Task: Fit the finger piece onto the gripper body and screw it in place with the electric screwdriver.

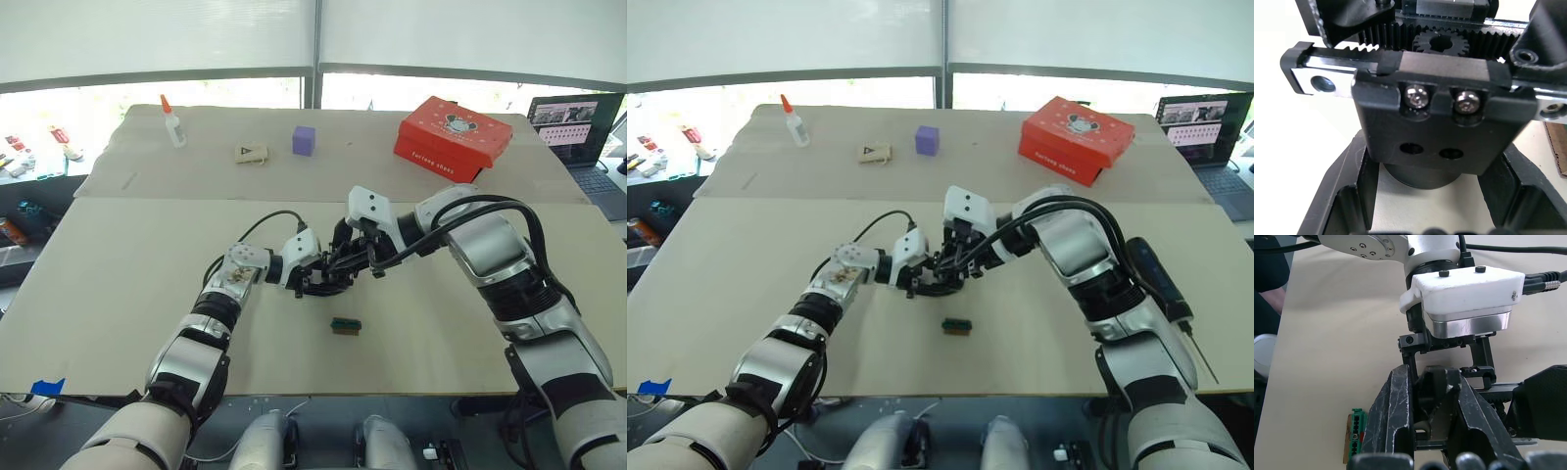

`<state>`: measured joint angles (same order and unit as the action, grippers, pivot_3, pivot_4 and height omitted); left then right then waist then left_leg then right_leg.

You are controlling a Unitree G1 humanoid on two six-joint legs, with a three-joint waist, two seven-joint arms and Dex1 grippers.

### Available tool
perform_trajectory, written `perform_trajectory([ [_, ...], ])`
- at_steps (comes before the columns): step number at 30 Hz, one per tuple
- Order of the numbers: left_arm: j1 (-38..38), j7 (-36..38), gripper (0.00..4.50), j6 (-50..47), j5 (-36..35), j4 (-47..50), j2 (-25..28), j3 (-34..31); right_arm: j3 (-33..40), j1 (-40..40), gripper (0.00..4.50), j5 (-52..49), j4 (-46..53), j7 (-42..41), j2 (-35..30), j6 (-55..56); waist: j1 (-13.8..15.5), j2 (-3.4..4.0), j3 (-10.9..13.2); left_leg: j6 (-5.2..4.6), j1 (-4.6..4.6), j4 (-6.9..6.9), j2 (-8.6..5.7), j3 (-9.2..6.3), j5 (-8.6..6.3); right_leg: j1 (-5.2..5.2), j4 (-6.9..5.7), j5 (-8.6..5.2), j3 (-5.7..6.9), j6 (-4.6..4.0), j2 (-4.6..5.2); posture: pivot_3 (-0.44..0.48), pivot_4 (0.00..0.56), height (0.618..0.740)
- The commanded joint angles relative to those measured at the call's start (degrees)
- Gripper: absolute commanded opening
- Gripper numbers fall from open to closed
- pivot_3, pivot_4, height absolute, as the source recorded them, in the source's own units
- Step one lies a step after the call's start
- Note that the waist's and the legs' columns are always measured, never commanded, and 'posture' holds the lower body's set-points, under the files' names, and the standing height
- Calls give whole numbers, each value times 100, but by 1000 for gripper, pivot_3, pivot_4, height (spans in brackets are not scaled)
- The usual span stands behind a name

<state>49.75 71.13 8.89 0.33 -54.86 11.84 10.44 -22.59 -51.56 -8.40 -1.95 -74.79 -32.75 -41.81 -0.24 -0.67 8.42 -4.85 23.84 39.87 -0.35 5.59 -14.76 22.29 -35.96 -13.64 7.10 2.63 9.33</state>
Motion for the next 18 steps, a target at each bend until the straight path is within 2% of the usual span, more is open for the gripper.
perform_trajectory([
  [1, 41, -11, 2289, -17, -95, 95, -4, -68, 284, 224, 409, -358, 352, 24, -7, -62, 5, -1, 1, -1, 3, 0, 0, 1, 0, 0, 1, 0, 0, 0, 0, 0, 150, 740],
  [4, 2, 0, 2289, -16, -94, 118, 5, -56, 769, 110, 409, -704, 584, 174, 50, -214, 15, -1, 4, -36, 49, 3, -1, 2, 26, 25, -2, 1, 0, -1, -2, 0, 150, 740],
  [9, -65, 26, 2289, -11, -93, 155, 9, -37, 1118, 143, 409, -1136, 897, 166, -46, -269, 30, 2, 22, -39, 113, 10, -12, 13, 31, 86, -13, 2, 2, -2, -7, 0, 150, 740],
  [18, -4, 30, 2289, -36, -111, 129, -29, -19, 862, 444, 409, -872, 958, 410, -79, 96, 23, 0, 49, -45, 127, 13, -17, 29, 37, 87, -15, 4, 3, 8, -15, 0, 150, 740],
])
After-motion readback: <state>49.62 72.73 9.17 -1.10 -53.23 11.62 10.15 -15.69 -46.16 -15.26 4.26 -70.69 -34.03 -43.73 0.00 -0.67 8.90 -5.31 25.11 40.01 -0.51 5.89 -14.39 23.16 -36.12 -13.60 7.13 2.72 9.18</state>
